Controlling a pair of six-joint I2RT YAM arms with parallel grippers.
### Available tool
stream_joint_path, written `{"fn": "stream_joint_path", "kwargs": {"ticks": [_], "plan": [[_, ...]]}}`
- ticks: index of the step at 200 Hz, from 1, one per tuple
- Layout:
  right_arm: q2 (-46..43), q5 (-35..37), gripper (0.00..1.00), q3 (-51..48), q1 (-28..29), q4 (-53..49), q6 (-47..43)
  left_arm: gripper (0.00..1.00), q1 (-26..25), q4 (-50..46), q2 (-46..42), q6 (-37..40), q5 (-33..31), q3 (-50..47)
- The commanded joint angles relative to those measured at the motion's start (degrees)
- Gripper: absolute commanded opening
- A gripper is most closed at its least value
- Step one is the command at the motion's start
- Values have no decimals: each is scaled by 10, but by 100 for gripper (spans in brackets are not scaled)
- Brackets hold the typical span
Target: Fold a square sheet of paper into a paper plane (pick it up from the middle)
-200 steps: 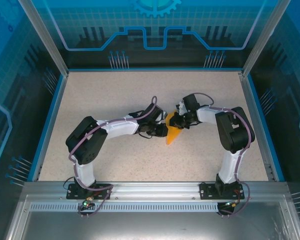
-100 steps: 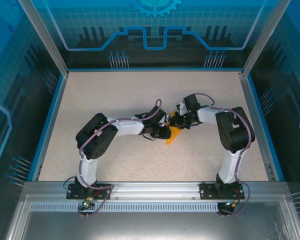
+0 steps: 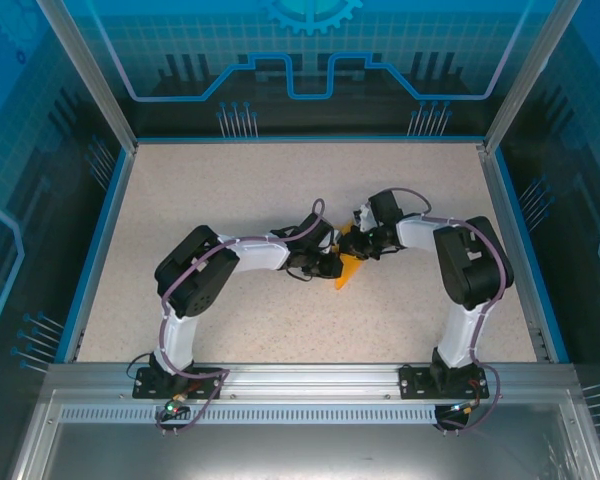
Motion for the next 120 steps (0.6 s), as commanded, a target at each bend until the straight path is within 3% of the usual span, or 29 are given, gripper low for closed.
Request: {"fn": "stream_joint_path", "kwargs": {"ticks": [1,51,120], "plan": [[-33,-30,16,-23,-1,19,31,10,-3,-30,44,18,-28,-9],[-12,-41,14,-51,13,61,65,9,-4,-27,48,20,-29,-16],[15,63,13,-11,9,-7,18,7,-4,-74,47,46,-58,-14]]}}
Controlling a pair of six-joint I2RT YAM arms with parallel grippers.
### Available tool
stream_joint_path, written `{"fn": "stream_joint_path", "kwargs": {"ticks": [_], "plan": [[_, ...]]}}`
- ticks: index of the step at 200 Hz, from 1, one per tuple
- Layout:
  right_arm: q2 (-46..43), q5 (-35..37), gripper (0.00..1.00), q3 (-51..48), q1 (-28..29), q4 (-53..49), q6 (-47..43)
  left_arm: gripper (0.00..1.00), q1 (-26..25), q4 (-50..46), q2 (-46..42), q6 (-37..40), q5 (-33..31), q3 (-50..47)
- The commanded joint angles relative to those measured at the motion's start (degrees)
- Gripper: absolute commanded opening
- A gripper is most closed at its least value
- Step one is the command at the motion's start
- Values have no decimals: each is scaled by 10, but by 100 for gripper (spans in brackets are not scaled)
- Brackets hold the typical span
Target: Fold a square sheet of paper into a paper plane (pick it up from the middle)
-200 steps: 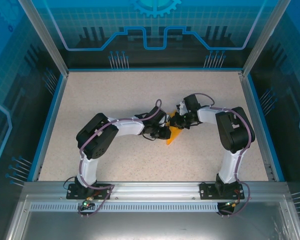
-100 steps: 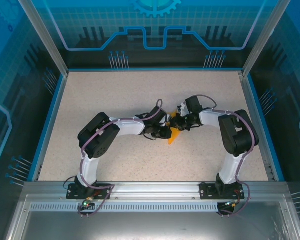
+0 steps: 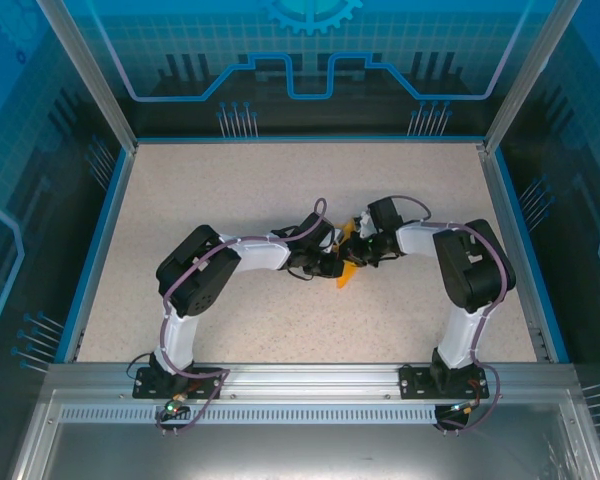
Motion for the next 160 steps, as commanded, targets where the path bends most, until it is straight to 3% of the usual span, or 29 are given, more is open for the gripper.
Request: {"fn": "stream_joint_path", "kwargs": {"ticks": [1,76,160], "plan": [[23,65,13,21,-1,-33,-25,7,-4,-85,43,30,-60,-15],[36,107,12,62,-22,-53,-27,6,-18,-131,55,66,-119,-20],[73,105,11,116,-50,-56,-28,5,-22,-140,57,77,-132,-32]]}}
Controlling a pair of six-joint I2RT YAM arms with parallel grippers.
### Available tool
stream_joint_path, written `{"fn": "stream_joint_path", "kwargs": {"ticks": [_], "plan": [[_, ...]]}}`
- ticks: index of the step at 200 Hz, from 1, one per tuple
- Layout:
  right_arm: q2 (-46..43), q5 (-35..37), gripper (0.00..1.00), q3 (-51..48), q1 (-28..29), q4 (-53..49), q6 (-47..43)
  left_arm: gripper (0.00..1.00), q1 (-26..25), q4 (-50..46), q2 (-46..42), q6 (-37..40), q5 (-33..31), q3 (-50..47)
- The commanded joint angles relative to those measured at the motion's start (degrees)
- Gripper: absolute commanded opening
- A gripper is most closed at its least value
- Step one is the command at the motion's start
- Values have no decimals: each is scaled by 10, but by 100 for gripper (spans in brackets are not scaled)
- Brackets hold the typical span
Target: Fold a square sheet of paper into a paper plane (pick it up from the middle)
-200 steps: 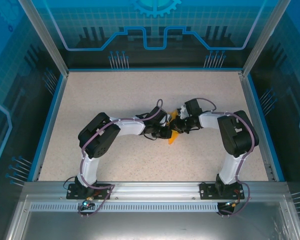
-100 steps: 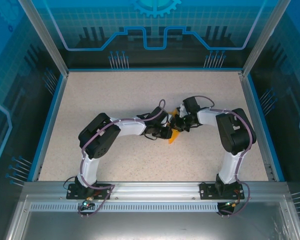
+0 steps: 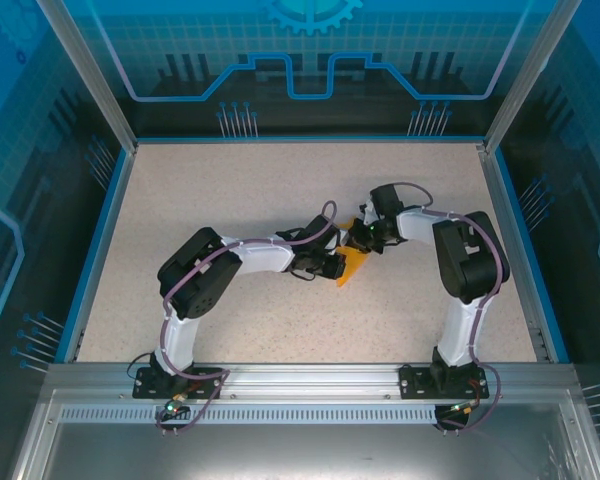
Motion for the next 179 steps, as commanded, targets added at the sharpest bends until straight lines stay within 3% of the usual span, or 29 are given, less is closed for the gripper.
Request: {"fn": "stream_joint_path", "kwargs": {"ticks": [1,179], "plan": [[29,49,11,26,-25,9,-10,5,-2,-125,57,19,-62,-42],[121,50,12,179,-83,-52,-31,4,-4,-142,54,33,-75,-50]]}}
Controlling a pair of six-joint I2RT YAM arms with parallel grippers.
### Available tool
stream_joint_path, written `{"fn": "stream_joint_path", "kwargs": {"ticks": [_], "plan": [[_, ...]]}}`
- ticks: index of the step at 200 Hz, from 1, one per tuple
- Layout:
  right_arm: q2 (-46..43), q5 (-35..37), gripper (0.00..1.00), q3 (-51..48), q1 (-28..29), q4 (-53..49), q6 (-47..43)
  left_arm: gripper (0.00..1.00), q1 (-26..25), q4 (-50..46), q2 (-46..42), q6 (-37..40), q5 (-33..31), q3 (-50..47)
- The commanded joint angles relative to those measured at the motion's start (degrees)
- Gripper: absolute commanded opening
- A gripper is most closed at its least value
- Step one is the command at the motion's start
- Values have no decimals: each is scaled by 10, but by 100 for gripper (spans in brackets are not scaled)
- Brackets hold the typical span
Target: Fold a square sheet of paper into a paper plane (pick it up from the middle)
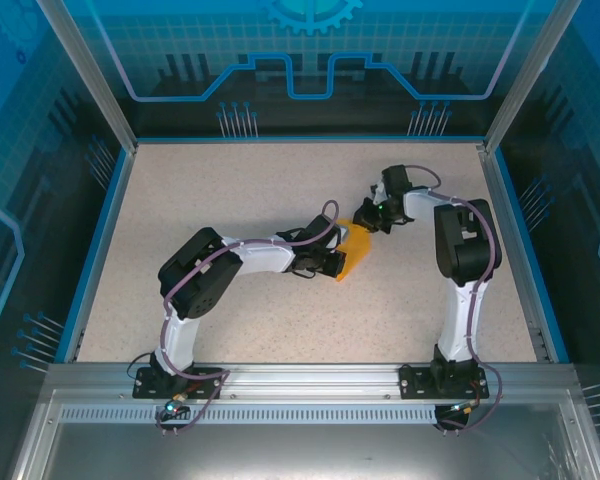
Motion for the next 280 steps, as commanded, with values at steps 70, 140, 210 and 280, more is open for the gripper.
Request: {"fn": "stream_joint_path", "kwargs": {"ticks": [70,140,210,280], "plan": [[56,35,12,69,-38,-1,5,5,-3,-166,38,20,-31,-52],[-5,-1,12,60,-48,-3,-21,5,-3,-166,38,20,-16,-30],[-155,-96,13,-173,29,104,45,6,-4,-153,35,22,6,-7],[-100,-85,11,-213,65,143,58,6,-4,-145,21,27,7,-13]]}}
